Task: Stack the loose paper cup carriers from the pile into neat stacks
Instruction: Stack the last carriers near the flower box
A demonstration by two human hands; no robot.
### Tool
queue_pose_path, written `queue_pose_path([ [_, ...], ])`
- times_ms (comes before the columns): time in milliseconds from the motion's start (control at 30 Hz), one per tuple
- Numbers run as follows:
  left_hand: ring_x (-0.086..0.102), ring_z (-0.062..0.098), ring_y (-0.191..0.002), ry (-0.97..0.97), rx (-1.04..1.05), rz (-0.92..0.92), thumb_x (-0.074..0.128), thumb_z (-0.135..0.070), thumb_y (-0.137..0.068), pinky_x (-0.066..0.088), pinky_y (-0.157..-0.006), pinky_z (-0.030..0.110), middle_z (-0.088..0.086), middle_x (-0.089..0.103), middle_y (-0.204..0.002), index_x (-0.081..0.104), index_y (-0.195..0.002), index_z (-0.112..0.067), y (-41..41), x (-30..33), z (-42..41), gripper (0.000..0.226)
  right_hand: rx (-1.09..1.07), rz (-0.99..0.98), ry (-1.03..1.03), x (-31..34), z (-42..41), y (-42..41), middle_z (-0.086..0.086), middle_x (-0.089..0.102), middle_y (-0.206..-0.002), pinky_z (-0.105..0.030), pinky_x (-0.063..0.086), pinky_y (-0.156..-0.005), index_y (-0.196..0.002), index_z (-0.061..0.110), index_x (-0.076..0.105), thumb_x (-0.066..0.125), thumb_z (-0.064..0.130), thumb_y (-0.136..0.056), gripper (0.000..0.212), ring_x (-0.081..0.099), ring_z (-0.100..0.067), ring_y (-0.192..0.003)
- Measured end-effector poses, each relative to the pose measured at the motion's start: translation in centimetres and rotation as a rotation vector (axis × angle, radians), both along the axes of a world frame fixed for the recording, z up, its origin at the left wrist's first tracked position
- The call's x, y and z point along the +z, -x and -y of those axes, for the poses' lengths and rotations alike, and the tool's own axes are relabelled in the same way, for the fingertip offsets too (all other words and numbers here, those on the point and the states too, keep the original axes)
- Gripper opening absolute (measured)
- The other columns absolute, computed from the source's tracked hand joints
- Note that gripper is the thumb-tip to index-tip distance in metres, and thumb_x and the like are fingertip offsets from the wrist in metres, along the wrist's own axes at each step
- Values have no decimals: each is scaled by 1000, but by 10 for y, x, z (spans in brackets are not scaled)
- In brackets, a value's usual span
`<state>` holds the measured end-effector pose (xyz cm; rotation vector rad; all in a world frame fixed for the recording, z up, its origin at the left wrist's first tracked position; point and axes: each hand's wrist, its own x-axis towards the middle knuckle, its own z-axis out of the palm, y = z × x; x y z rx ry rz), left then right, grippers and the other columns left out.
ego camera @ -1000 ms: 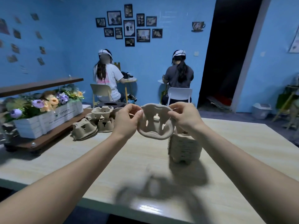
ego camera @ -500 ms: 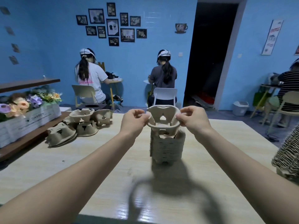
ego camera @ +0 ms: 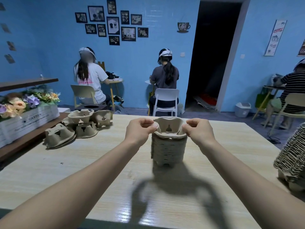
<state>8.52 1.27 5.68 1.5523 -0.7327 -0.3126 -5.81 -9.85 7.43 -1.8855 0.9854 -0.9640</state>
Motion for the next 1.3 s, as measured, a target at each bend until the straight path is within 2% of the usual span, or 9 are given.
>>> queue_pose_path([
  [33, 66, 16, -84, -10, 6, 1, 76, -15, -78, 52, -89, 31, 2, 70, -87, 68, -90, -14, -1, -2, 0, 15, -9, -8, 13, -1, -2, 0, -23, 67, -98, -48, 50, -87, -102, -9, 63, 61, 8, -83, 26, 61, -37, -87],
  [100, 66, 16, -87, -26, 20, -3, 76, -18, -78, 52, -90, 32, 3, 71, -91, 69, -94, -12, -3, -5, 0, 19, -17, -19, 28, -2, -5, 0, -22, 68, -101, -45, 48, -90, -101, -9, 63, 61, 9, -85, 25, 60, -37, -98],
  [233, 66, 16, -89, -35, 27, -4, 74, -20, -79, 50, -87, 29, 3, 71, -93, 71, -99, -9, -2, -10, 1, 22, -20, -49, 56, -5, -6, -1, -24, 67, -94, -40, 48, -84, -97, -13, 63, 60, 12, -87, 27, 60, -38, -93],
  [333, 63, 14, -90, -47, 23, 38, 71, -21, -82, 46, -81, 24, 2, 69, -95, 70, -96, -15, -1, -12, 0, 15, -32, -92, 59, -7, -6, -1, -26, 65, -105, -45, 46, -91, -102, -13, 62, 59, 12, -89, 28, 58, -39, -103],
  [500, 57, 13, -90, -134, 35, 176, 64, -22, -89, 42, -80, 24, 3, 66, -104, 66, -113, -15, -8, -12, -5, 25, -4, -160, 162, -6, -6, -10, -15, 56, -124, -41, 41, -101, -124, 9, 59, 61, 23, -89, 38, 48, -29, -119],
  [733, 59, 14, -95, -171, 95, 246, 62, -22, -90, 47, -83, 27, 0, 61, -106, 60, -118, -14, -39, -13, -38, 29, 141, -169, 297, 9, -41, -52, -9, 56, -124, -42, 43, -99, -124, 13, 58, 62, 24, -88, 38, 51, -26, -114],
  [833, 58, 15, -99, -196, 133, 271, 63, -20, -88, 48, -90, 33, 2, 61, -108, 60, -116, -13, -57, -19, -58, 29, 224, -179, 321, 10, -61, -76, -8, 56, -125, -35, 41, -101, -125, 12, 57, 62, 23, -88, 38, 52, -22, -114],
  [1000, 57, 17, -105, -267, 206, 327, 63, -18, -88, 45, -95, 32, 4, 61, -114, 59, -119, -11, -91, -30, -93, 32, 323, -176, 283, 2, -94, -121, -8, 56, -124, -34, 41, -99, -124, 11, 56, 62, 22, -89, 37, 52, -20, -113],
  [1300, 54, 19, -115, -431, 347, 412, 63, -19, -87, 42, -99, 33, 4, 59, -123, 59, -120, -13, -162, -63, -126, 34, 378, -253, 164, -39, -107, -213, -13, 55, -127, -38, 40, -102, -123, 10, 57, 62, 20, -86, 38, 51, -30, -117],
])
